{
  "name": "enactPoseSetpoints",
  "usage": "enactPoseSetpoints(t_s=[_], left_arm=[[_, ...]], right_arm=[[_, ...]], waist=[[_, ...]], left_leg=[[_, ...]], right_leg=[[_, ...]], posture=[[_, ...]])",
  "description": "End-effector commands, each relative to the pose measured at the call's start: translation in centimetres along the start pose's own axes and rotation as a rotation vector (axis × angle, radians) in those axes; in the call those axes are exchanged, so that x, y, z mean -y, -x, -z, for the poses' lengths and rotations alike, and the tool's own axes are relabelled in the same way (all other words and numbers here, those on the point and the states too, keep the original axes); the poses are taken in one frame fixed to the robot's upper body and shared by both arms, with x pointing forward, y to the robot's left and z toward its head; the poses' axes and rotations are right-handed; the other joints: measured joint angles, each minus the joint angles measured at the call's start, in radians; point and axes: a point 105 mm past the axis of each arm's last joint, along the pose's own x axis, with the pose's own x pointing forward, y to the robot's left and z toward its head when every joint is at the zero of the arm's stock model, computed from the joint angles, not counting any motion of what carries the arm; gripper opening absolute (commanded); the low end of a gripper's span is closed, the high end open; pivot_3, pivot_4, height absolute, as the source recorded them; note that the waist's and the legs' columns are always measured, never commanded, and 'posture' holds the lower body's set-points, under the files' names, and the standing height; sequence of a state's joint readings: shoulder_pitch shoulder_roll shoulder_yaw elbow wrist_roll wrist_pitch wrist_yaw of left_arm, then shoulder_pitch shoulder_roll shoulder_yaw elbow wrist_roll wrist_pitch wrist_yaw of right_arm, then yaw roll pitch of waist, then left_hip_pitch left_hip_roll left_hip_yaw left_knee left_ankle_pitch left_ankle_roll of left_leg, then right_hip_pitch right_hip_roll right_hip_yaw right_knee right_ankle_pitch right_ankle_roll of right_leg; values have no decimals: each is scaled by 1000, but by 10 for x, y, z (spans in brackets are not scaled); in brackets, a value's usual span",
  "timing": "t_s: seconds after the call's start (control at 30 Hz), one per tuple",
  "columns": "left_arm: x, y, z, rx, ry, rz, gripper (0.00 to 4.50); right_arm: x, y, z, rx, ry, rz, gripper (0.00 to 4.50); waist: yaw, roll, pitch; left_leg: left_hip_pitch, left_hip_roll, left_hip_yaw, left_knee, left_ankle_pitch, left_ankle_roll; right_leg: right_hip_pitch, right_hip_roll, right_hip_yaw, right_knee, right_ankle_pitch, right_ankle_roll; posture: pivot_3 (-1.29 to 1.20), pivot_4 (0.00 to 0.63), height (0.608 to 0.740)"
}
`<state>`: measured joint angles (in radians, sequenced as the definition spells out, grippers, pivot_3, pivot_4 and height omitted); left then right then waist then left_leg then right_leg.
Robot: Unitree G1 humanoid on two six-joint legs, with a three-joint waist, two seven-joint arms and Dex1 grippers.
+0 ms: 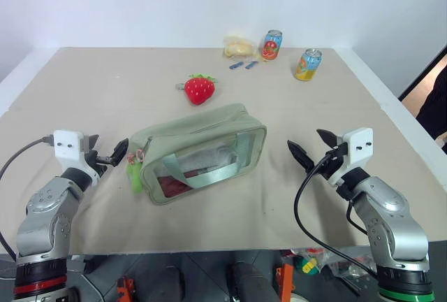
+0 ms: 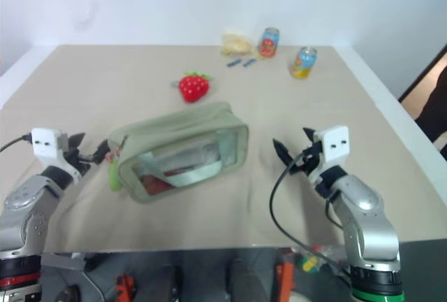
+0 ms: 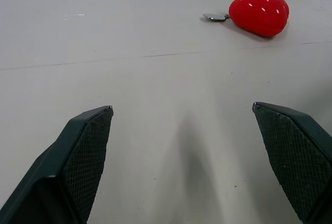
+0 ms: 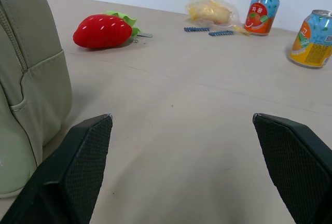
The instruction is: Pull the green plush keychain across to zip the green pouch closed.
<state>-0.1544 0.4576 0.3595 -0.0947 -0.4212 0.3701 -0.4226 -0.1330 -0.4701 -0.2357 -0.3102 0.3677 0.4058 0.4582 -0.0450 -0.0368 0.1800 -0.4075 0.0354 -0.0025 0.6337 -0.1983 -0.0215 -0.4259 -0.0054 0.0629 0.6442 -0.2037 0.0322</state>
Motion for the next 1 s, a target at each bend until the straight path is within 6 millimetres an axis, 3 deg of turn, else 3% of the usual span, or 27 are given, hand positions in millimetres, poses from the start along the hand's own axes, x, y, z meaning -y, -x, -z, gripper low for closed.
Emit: enactPoseSetpoints(t_s=[0.03,0.37,0.43,0.53,0.67,0.77,0.87,1.0], left_arm=[[-2,0,-18,59,-34,6,4474],[2,-4,-29,82,-26,73,4474],[2,-6,-42,104,-25,102,4474],[9,-13,-79,184,0,210,4474],[46,-11,-134,254,-7,528,4474],[76,3,-157,233,-11,776,4474],[96,20,-163,155,-7,968,4474],[113,36,-153,52,-45,1109,4474]], right_arm=[[3,-3,-11,32,20,-6,4500],[2,-7,-9,30,18,-21,4500],[2,-7,-9,29,15,-21,4500],[3,-6,-8,25,8,-20,4500],[2,-6,-7,18,-3,-30,4500],[1,-5,-10,22,0,-45,4500],[0,-6,-16,37,-5,-48,4500],[-1,-4,-31,76,4,-81,4500]], waist=[[0,0,0],[0,0,0],[0,0,0],[1,0,0],[0,-1,0],[-4,-1,0],[-6,0,0],[-4,0,1]], left_leg=[[0,0,0,0,0,0],[0,0,0,0,0,0],[0,0,0,0,0,0],[-1,0,-1,0,0,0],[-1,0,-1,1,0,0],[0,-1,0,0,0,0],[0,-1,0,-1,-1,0],[0,0,-1,-1,-2,0]], right_leg=[[0,0,0,0,0,0],[0,0,0,0,0,0],[0,0,0,0,0,0],[0,1,-1,0,0,0],[0,1,-1,0,0,0],[0,1,1,0,-1,1],[0,1,1,1,-2,2],[-1,2,1,3,-3,3]], posture=[[0,150,740],[0,150,740],[0,150,740],[0,150,740],[0,150,740],[0,150,740],[0,150,740],[0,150,740]])
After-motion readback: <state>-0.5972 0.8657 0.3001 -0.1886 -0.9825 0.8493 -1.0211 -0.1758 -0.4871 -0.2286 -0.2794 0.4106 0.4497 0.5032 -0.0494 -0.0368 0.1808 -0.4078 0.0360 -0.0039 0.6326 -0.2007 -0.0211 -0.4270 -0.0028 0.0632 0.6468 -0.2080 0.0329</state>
